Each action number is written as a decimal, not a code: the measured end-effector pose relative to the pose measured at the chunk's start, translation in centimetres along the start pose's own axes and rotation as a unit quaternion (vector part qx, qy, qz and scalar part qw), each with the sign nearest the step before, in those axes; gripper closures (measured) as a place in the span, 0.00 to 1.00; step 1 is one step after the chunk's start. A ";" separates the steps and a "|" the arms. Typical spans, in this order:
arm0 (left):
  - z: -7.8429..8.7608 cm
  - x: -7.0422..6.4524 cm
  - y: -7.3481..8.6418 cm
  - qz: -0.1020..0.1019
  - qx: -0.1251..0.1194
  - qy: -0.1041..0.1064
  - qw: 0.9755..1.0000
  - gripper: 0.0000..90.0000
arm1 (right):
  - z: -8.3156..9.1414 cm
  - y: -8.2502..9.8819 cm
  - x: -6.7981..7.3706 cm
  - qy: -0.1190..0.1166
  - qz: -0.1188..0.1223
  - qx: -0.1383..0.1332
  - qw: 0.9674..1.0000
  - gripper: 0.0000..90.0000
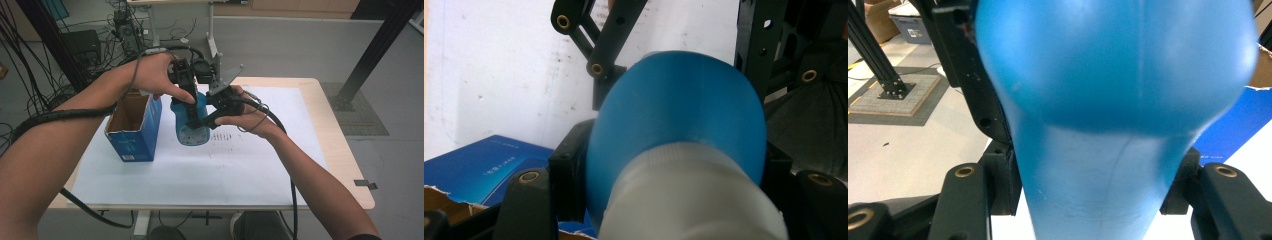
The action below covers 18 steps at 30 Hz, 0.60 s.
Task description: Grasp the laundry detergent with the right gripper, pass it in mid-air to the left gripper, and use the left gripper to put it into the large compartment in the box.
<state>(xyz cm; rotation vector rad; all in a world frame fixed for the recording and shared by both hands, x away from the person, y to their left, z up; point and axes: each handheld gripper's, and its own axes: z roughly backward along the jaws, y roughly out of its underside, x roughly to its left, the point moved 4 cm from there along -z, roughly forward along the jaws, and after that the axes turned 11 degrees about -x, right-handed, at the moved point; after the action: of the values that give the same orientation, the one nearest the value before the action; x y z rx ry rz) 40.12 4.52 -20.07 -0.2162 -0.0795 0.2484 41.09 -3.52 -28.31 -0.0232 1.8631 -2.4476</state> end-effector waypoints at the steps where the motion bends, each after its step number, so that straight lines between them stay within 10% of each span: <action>1: 0.0 0.0 0.0 0.001 -0.001 0.000 1.000 0.40 | 0.0 0.0 0.0 0.000 0.000 0.000 1.000 0.46; 18: 0.1 0.0 -0.4 -0.001 0.001 -0.003 1.000 0.40 | 0.5 0.0 0.0 0.008 -0.001 -0.007 1.000 0.45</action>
<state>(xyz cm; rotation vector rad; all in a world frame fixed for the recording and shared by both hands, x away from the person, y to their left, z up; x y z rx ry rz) 40.20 4.20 -19.92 -0.2130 -0.0858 0.2462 41.17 -3.96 -28.21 -0.0071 1.8877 -2.4439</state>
